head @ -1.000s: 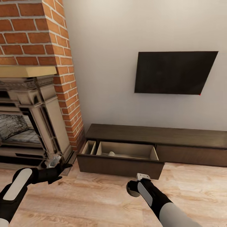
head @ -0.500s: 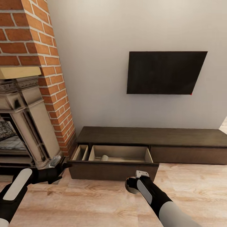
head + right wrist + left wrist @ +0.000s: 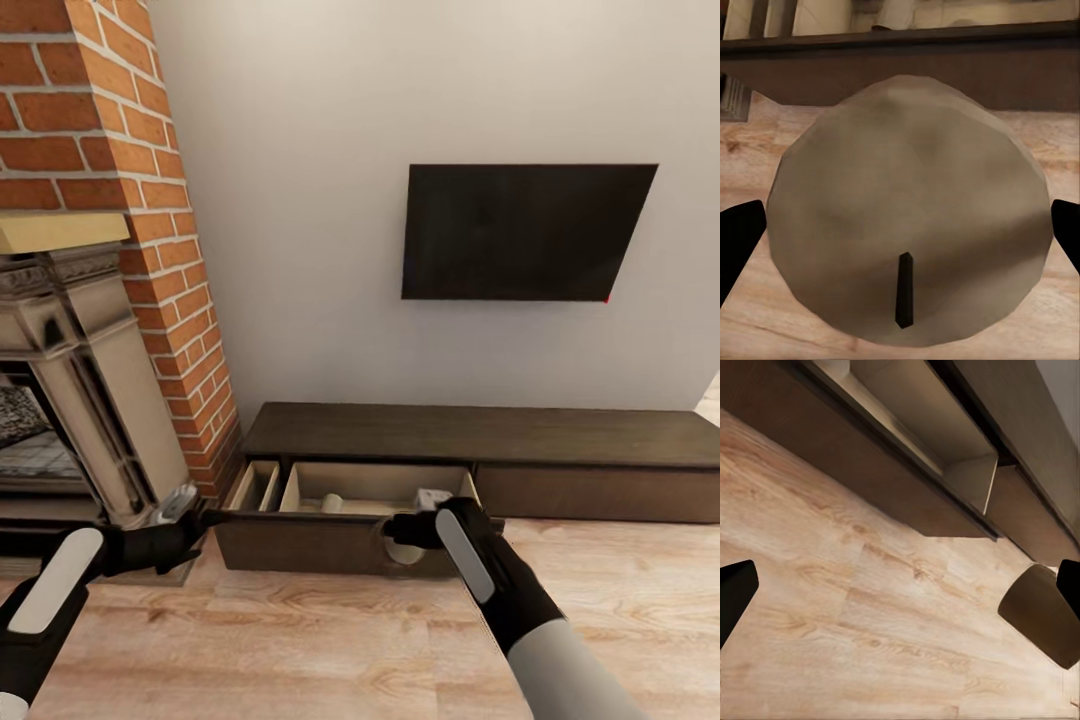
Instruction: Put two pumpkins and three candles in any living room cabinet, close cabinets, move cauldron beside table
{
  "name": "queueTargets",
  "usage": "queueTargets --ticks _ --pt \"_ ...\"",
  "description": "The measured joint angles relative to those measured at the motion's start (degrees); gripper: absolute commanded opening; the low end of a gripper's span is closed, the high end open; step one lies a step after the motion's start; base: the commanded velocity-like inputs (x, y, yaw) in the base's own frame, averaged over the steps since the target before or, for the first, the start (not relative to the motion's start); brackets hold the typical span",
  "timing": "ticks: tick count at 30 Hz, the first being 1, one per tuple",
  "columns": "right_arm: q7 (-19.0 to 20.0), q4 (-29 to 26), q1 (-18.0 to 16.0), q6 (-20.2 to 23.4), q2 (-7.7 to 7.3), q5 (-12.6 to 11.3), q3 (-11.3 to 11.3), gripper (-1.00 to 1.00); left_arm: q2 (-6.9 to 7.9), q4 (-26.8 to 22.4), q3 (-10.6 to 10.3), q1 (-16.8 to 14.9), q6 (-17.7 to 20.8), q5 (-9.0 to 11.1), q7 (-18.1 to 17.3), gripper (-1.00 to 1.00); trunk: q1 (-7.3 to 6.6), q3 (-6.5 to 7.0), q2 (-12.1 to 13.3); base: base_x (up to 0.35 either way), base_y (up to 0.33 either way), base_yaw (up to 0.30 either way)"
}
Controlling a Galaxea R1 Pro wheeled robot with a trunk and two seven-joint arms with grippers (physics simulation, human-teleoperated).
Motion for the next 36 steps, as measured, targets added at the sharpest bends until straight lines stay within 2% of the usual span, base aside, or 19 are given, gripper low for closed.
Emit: queueTargets --ticks 2,5,34,36 --pt "-0.02 -1.29 0.04 1.43 0.00 0.15 -1.76 -1.00 0.00 -0.17 -0.62 0.02 0.01 0.01 0.00 1.00 -0.44 0.36 0.80 0.000 0.000 0.000" --pt "-0.03 -1.58 0.05 1.74 0.06 -0.09 -2.24 -1.00 0.00 -0.22 -0.85 0.01 0.01 0.07 0.00 1.00 -1.10 0.90 2.01 0.000 0.000 0.000" --pt "-0.38 -0.73 0.06 1.19 0.02 0.08 -2.49 -1.00 0.00 -0.22 -1.00 0.02 0.10 0.18 0.02 1.00 -7.47 6.11 13.65 0.000 0.000 0.000" --pt "-0.38 -0.62 0.06 1.01 0.00 0.00 -2.49 -1.00 0.00 -0.20 -0.98 0.03 0.11 0.17 0.01 1.00 -7.48 6.11 13.66 0.000 0.000 0.000"
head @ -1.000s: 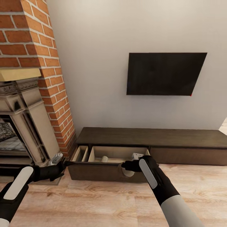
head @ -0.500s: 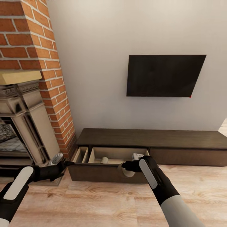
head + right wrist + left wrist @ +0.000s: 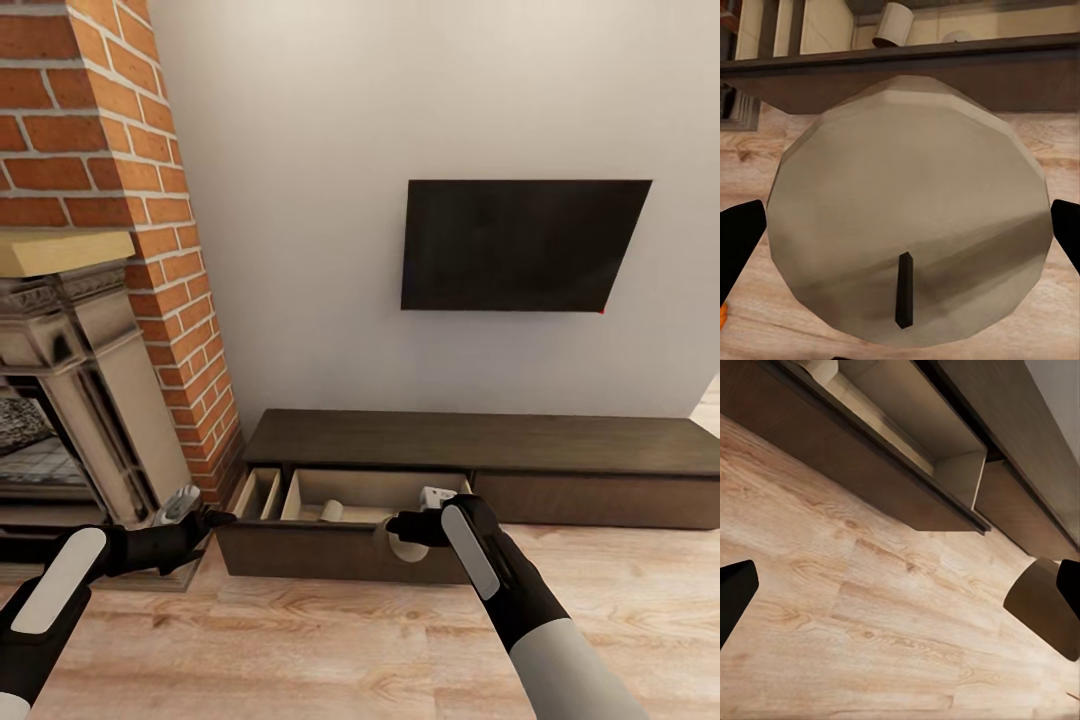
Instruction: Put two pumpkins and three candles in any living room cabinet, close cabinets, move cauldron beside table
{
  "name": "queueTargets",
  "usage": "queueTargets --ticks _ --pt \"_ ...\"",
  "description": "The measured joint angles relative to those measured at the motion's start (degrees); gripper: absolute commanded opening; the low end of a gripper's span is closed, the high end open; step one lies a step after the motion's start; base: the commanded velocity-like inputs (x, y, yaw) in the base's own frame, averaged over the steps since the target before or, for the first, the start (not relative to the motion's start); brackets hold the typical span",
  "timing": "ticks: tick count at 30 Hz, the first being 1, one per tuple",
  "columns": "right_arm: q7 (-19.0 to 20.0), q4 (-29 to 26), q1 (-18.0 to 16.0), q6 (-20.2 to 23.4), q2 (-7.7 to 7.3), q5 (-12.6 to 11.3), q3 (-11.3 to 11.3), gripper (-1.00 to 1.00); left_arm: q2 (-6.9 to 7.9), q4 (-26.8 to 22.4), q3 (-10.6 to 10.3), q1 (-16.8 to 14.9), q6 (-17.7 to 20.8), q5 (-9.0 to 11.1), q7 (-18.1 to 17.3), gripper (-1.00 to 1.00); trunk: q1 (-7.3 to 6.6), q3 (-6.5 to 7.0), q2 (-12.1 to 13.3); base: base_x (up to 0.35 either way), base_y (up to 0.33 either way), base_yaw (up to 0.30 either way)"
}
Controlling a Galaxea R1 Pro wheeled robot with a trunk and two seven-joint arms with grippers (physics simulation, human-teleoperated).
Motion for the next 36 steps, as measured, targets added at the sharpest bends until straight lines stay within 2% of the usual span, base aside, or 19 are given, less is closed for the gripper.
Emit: queueTargets --ticks 4,10,20,36 --pt "0.00 0.87 0.00 -0.22 0.04 -0.04 0.00 -1.00 0.02 -0.40 -0.04 -0.01 0.03 -0.11 0.00 1.00 -0.01 0.00 0.00 0.073 0.000 0.000" --pt "0.00 1.21 0.00 -0.55 0.01 0.06 0.00 -1.00 0.02 -0.71 -0.30 0.01 -0.01 -0.44 -0.01 1.00 -0.03 0.00 0.00 0.294 -0.003 0.000" --pt "-0.01 1.24 0.00 -0.67 0.00 0.26 -0.01 -1.00 -0.02 -0.80 -2.12 0.01 0.03 -0.52 -0.03 1.00 -0.02 0.00 0.00 0.284 -0.161 0.000" --pt "0.08 1.34 0.00 -1.19 -0.01 0.31 -0.01 -1.00 -0.02 -0.82 -2.14 -0.01 -0.03 -0.45 -0.01 1.00 -0.03 0.00 -0.01 0.310 -0.044 0.000"
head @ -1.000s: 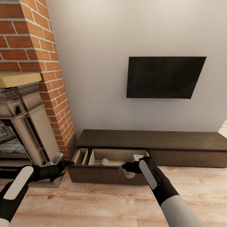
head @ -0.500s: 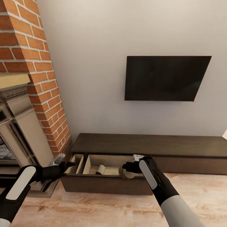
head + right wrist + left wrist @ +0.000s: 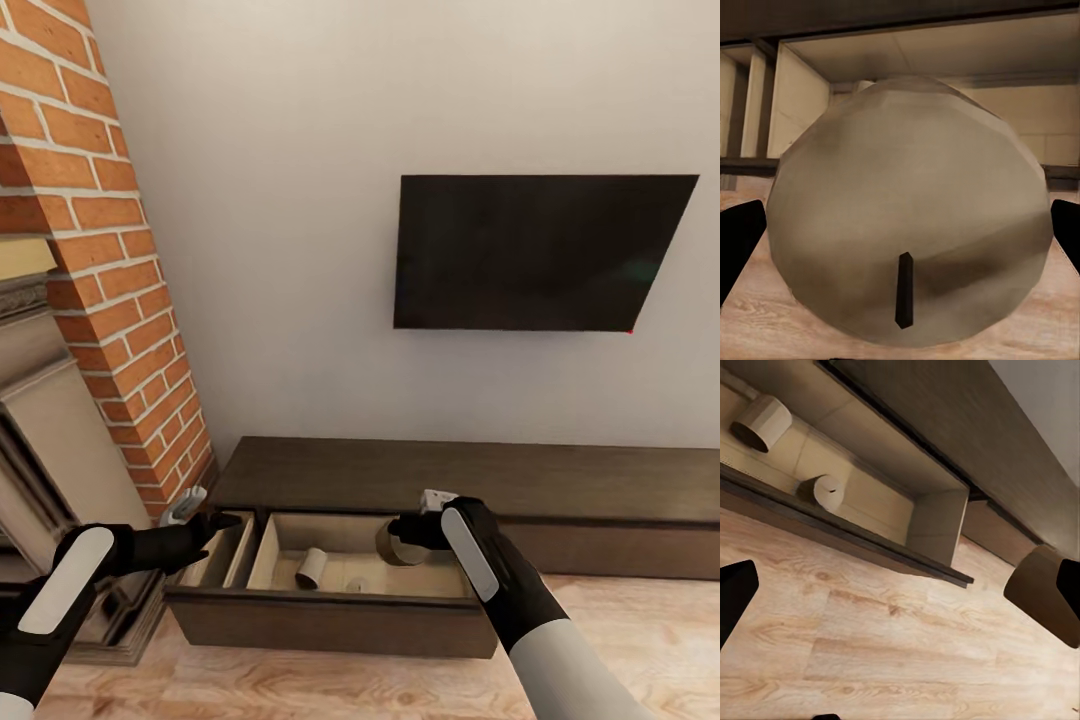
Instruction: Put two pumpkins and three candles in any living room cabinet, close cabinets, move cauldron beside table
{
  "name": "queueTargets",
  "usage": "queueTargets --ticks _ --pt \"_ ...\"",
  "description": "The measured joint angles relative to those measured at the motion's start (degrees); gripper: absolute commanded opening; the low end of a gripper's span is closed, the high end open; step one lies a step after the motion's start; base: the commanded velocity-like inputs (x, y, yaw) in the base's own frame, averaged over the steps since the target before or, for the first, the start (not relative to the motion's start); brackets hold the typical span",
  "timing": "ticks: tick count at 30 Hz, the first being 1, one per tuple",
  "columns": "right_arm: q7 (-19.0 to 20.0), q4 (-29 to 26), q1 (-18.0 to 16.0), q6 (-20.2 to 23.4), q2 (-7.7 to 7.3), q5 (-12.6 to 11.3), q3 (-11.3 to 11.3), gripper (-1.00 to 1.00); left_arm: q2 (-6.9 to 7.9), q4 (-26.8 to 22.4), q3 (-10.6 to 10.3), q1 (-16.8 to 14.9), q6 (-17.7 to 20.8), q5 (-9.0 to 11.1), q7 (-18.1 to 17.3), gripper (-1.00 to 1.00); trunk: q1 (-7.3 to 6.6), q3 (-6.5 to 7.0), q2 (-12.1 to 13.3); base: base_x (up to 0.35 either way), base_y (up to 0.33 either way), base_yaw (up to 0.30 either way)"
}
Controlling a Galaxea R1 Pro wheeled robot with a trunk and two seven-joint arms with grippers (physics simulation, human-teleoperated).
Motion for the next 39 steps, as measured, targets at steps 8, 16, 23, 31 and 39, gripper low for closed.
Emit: queueTargets --ticks 8,16,23,31,39 --pt "0.09 1.25 0.01 -0.34 0.05 0.29 0.08 -1.00 0.00 0.00 0.02 0.04 0.01 0.00 0.00 1.00 0.01 0.00 0.00 0.305 0.000 0.000" --pt "0.47 2.44 0.00 -1.19 -0.05 0.21 0.00 -1.00 0.00 0.00 0.02 0.00 0.02 0.05 0.00 1.00 0.02 0.02 0.00 0.186 0.000 -0.014" --pt "0.61 2.55 0.01 -1.87 -0.07 -0.03 -0.01 -1.00 -0.01 0.00 0.02 -0.01 0.02 0.09 0.01 1.00 0.01 0.34 0.00 0.190 0.026 -0.142" --pt "0.58 2.56 0.00 -1.97 0.00 0.16 0.03 -1.00 0.02 -0.08 0.10 0.02 0.03 0.04 0.00 1.00 0.02 0.39 0.01 0.100 0.012 -0.014" --pt "0.01 3.95 0.01 -2.33 0.12 0.15 0.00 -1.00 0.00 -0.09 0.11 -0.01 0.00 0.08 0.00 1.00 0.03 0.39 0.01 0.078 0.000 0.000"
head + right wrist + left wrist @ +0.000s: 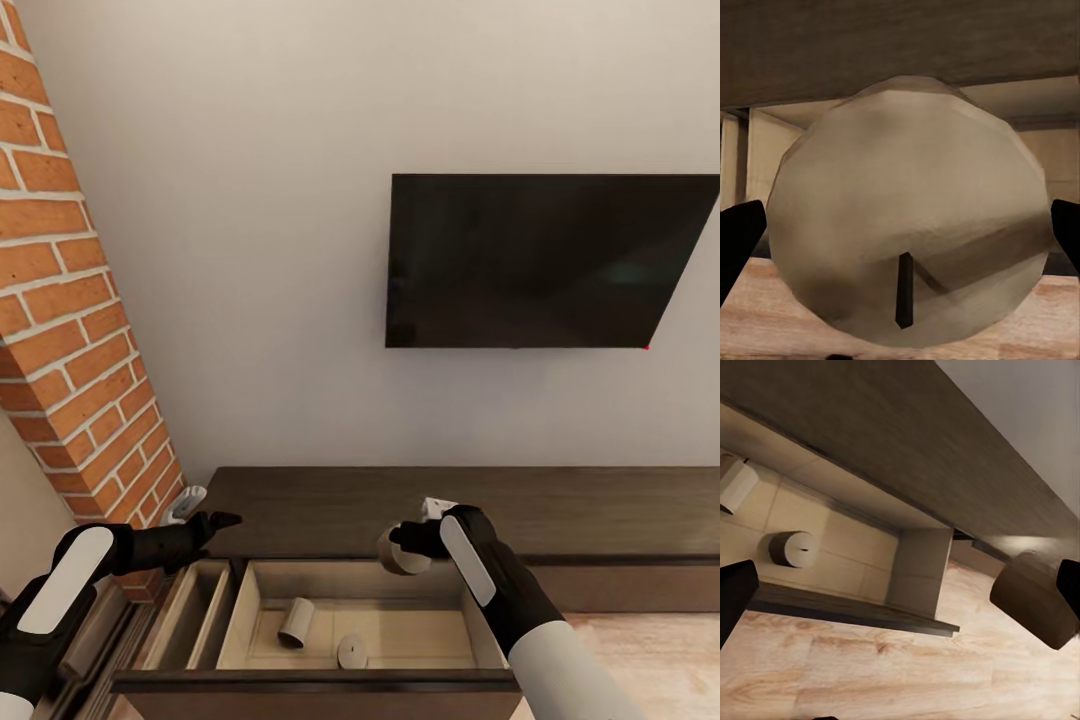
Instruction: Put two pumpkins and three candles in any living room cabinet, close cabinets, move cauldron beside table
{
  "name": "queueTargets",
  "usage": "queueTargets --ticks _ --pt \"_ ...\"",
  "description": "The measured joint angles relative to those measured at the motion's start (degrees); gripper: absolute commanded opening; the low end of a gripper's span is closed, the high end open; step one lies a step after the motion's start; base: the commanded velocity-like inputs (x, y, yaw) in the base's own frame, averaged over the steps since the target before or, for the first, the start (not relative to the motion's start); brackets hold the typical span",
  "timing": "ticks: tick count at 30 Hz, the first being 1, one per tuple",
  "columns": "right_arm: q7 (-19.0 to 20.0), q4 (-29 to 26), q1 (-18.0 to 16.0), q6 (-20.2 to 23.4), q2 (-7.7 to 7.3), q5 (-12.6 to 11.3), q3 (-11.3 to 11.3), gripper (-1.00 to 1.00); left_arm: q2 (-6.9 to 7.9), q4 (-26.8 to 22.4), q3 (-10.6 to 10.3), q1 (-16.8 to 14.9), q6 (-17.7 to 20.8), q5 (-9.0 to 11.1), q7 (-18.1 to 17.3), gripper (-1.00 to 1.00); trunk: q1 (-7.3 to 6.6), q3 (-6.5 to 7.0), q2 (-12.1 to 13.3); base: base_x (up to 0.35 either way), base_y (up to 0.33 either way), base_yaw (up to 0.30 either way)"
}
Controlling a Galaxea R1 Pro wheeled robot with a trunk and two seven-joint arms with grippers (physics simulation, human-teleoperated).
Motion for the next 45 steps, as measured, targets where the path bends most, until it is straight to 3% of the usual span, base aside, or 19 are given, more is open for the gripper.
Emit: queueTargets --ticks 10,17,23,30,45 --pt "-2.47 10.24 0.00 -3.12 0.25 0.14 -0.15 -1.00 0.05 -1.10 -0.01 0.01 0.07 0.28 -0.02 1.00 0.00 0.00 0.00 0.002 0.000 0.000" --pt "-3.46 12.21 -0.01 -5.89 0.39 0.08 0.14 -1.00 0.07 -1.27 0.00 0.01 0.11 0.35 -0.08 1.00 1.53 -1.25 -2.80 0.000 0.000 0.000" --pt "-7.29 16.60 -0.01 -10.83 0.50 0.50 0.34 -1.00 0.10 -3.21 -0.01 0.06 0.29 1.04 -0.32 1.00 2.85 -2.33 -5.20 0.000 0.000 0.000" --pt "-8.34 17.46 -0.02 -14.11 0.52 0.25 0.37 -1.00 0.53 -3.76 -0.08 0.07 0.42 5.53 -0.53 1.00 4.39 -3.58 -8.01 0.000 0.000 0.000" --pt "-8.31 17.47 -0.01 -15.34 0.52 0.26 0.36 -1.00 0.44 -3.68 -0.09 0.07 0.45 6.59 -0.64 1.00 5.27 -4.30 -9.62 0.000 0.000 0.000"
